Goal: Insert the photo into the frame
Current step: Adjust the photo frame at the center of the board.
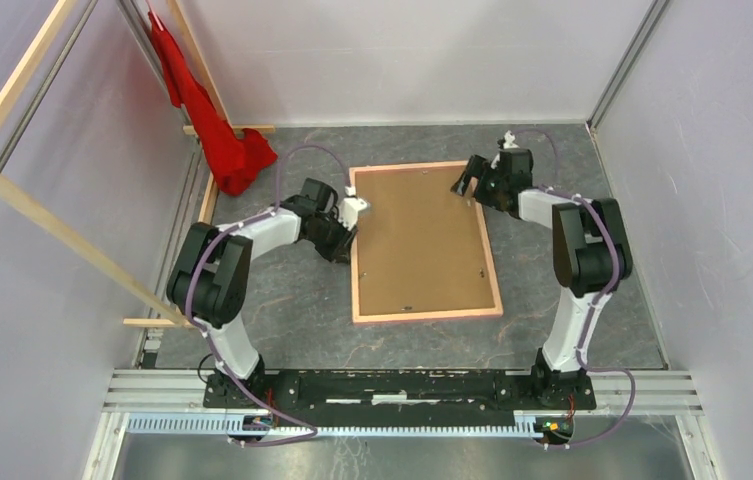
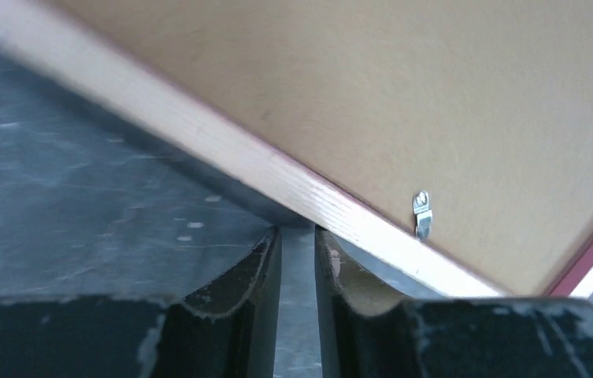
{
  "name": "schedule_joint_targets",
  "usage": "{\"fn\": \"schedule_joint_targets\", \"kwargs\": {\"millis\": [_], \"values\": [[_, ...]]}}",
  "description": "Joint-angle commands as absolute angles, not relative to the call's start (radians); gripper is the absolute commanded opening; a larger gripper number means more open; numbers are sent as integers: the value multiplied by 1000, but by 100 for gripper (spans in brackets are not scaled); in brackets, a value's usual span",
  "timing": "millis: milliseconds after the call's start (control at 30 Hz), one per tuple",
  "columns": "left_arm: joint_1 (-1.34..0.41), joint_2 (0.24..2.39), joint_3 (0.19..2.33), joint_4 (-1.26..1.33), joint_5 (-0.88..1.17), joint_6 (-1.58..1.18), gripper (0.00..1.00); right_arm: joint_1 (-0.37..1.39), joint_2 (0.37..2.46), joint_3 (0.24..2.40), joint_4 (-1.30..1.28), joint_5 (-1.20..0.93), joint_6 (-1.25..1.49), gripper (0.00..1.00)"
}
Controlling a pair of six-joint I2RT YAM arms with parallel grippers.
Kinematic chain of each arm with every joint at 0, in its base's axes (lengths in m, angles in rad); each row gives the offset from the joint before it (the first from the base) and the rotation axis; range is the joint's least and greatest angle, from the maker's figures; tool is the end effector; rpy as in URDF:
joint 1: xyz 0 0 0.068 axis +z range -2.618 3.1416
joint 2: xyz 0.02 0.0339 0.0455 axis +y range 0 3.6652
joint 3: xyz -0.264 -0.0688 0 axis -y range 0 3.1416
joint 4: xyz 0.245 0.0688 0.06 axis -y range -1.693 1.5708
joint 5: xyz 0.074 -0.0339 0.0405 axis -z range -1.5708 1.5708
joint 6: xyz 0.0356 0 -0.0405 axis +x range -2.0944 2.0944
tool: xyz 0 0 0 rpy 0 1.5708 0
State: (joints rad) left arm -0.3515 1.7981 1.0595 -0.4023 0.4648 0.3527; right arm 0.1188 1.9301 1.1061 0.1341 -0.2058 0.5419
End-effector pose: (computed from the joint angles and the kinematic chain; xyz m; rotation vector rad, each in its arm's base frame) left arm 0.3186 -0.1338 0.1539 1.0411 2.4371 -0.6261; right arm 0.4035 0.0555 0.1523 0.3747 2.2795 0.5782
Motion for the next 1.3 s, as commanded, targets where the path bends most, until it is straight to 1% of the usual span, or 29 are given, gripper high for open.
{"fn": "schedule_joint_targets", "kwargs": {"millis": [0, 133, 167, 233, 300, 333, 367, 400, 467, 500, 633, 700, 767, 800, 833, 867, 933, 967, 1000, 1033, 1067, 1133, 1200, 1267], "values": [[-501, 1764, 969, -432, 405, 422, 30, 203, 2110, 1363, 111, -394, 592, 97], [-630, 1796, 976, -431, 419, 412, 32, 308, 2236, 1614, 9, -433, 576, 96], [-674, 1809, 985, -435, 426, 410, 34, 330, 2263, 1667, 3, -441, 576, 96], [-740, 1833, 1004, -454, 454, 410, 40, 366, 2312, 1757, -60, -465, 574, 97], [-791, 1846, 1025, -498, 488, 428, 52, 385, 2335, 1789, -80, -472, 574, 98], [-807, 1849, 1036, -528, 505, 444, 63, 385, 2331, 1775, -77, -462, 573, 98], [-815, 1850, 1050, -569, 528, 476, 77, 380, 2320, 1757, -71, -444, 567, 98], [-817, 1847, 1059, -608, 553, 506, 87, 371, 2302, 1736, -60, -435, 562, 98], [-816, 1820, 1063, -670, 565, 559, 98, 339, 2269, 1711, -37, -424, 564, 98], [-815, 1803, 1063, -695, 561, 583, 100, 326, 2253, 1714, -41, -419, 561, 98], [-784, 1726, 1082, -789, 546, 645, 100, 284, 2186, 1755, -132, -349, 503, 98], [-734, 1691, 1127, -848, 556, 673, 100, 265, 2122, 1719, -163, -288, 481, 98], [-654, 1666, 1192, -886, 553, 686, 100, 247, 2022, 1617, -158, -234, 477, 98], [-601, 1661, 1231, -891, 544, 686, 100, 238, 1957, 1526, -129, -216, 480, 98], [-528, 1665, 1284, -872, 518, 671, 100, 225, 1886, 1429, -80, -231, 488, 98], [-493, 1675, 1309, -847, 481, 636, 99, 213, 1824, 1342, -35, -251, 499, 98], [-383, 1710, 1367, -723, 391, 568, 94, 191, 1688, 1161, 48, -261, 526, 98], [-313, 1737, 1389, -666, 349, 533, 91, 186, 1622, 1079, 65, -254, 534, 98], [-281, 1768, 1405, -637, 327, 510, 87, 183, 1573, 1025, 67, -243, 539, 98], [-241, 1800, 1435, -621, 314, 492, 82, 182, 1521, 975, 53, -228, 540, 98], [-204, 1831, 1457, -593, 296, 466, 75, 181, 1486, 942, 21, -208, 535, 98], [-138, 1869, 1459, -531, 290, 422, 65, 175, 1413, 870, -33, -188, 524, 98], [-112, 1875, 1412, -455, 271, 414, 58, 162, 1326, 775, -38, -174, 519, 98], [-110, 1884, 1376, -426, 261, 424, 56, 145, 1242, 709, -62, -151, 512, 98]]}}
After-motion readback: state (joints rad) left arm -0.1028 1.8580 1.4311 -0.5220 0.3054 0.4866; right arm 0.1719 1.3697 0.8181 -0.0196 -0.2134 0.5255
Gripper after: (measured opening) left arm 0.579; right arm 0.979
